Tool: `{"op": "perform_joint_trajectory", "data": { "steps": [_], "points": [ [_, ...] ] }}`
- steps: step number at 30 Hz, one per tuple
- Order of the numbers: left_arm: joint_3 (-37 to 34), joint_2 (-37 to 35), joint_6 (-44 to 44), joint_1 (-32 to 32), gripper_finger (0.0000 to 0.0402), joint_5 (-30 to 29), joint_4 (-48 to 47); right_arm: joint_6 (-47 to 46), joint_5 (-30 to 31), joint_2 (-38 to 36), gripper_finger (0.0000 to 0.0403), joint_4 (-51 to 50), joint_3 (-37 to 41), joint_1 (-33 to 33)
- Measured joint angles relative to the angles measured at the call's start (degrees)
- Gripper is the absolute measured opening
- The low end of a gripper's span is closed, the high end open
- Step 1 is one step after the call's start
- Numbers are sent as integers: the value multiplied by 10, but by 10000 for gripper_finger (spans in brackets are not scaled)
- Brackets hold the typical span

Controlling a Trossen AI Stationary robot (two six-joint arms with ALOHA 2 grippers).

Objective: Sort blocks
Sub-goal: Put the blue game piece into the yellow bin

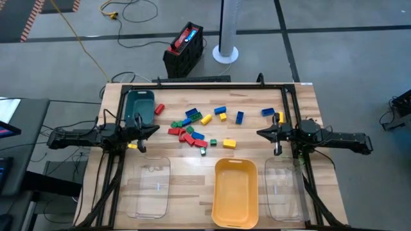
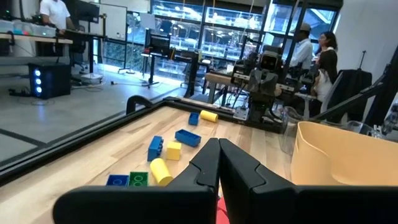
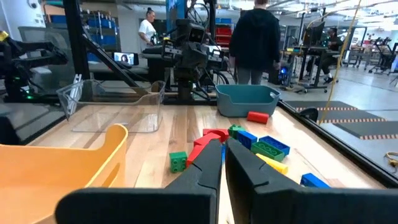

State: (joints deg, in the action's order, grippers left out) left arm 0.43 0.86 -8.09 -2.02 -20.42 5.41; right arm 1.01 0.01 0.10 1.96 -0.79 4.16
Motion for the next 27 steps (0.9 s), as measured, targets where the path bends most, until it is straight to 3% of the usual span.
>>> {"op": "perform_joint_trajectory", "data": {
  "steps": [9, 14, 21, 27],
  "points": [
    [0, 0, -26, 0, 4, 2, -7, -77, 0, 0, 40, 105, 0, 0],
    [0, 0, 1, 0, 4, 3, -9, -163, 0, 0, 40, 105, -1, 0],
    [0, 0, -67, 0, 4, 3, -8, -153, 1, 0, 40, 104, -1, 14],
    [1, 0, -17, 0, 4, 45, 23, -131, 11, 0, 40, 96, -1, 18]
  ]
}}
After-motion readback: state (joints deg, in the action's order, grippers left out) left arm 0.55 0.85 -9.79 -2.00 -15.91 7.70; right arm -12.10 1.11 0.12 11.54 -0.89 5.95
